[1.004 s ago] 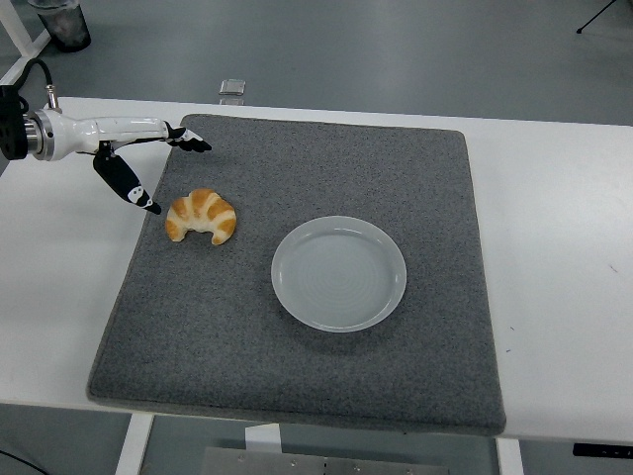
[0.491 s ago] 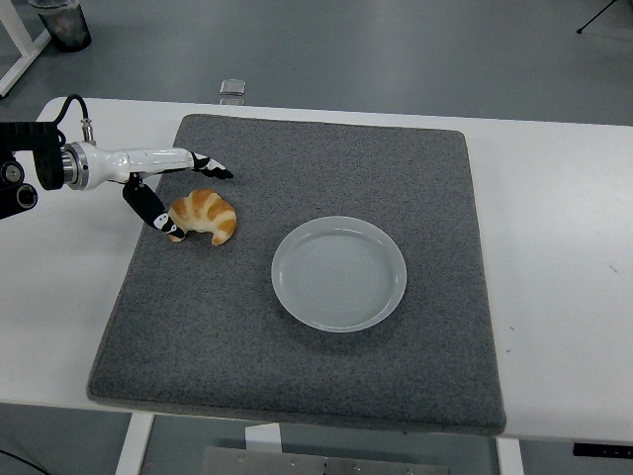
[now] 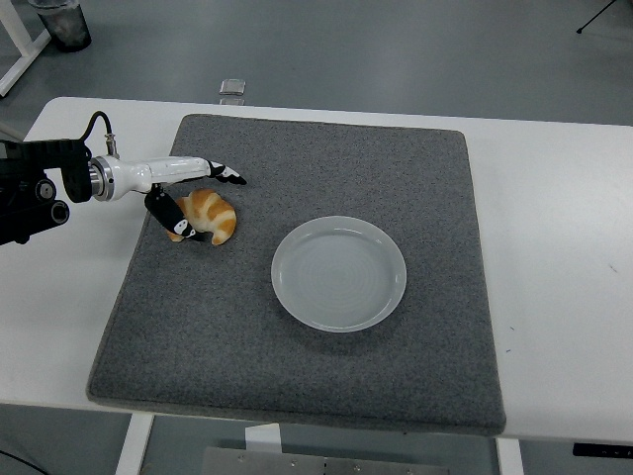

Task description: Place the bread on the plate

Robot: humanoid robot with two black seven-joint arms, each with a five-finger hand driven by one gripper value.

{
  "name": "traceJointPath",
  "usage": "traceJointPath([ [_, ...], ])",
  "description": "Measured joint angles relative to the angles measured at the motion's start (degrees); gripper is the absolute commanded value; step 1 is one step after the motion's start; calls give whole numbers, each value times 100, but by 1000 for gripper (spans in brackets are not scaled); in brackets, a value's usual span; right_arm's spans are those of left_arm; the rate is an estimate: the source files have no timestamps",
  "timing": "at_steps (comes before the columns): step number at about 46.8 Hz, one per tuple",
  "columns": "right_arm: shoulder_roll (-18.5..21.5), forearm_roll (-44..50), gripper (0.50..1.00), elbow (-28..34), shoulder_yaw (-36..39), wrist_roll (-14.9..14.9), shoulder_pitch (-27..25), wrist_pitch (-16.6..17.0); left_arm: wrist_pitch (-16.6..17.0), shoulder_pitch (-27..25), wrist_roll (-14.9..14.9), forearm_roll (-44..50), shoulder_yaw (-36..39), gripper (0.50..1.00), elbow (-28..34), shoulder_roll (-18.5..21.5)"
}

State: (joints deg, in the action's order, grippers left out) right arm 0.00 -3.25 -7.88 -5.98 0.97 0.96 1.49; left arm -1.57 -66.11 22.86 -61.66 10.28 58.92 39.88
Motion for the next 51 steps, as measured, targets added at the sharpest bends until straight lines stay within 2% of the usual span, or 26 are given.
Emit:
traceJointPath([
  [8, 0, 0, 952, -1, 0, -1, 1, 0, 68, 67, -1, -173, 2, 930, -5, -49],
  [18, 0, 0, 952, 1, 0, 0, 0, 0, 214, 114, -1, -370, 2, 791, -4, -51],
  [23, 0, 0, 952, 3, 0, -1, 0, 0, 285, 113, 0, -593, 2, 771, -4, -51],
  [25, 0, 0, 952, 4, 0, 0, 0, 0, 333, 111, 0, -674, 2, 725, -4, -51],
  [31, 0, 0, 952, 1, 0, 0, 0, 0, 407, 108, -4, -747, 2, 500, -4, -51],
  [40, 0, 0, 952, 0, 0, 0, 0, 0, 523, 76, -182, -751, -3, 500, -162, -54],
  [51, 0, 0, 952, 1, 0, -1, 0, 0, 695, -13, -198, -722, -65, 500, -231, -72],
])
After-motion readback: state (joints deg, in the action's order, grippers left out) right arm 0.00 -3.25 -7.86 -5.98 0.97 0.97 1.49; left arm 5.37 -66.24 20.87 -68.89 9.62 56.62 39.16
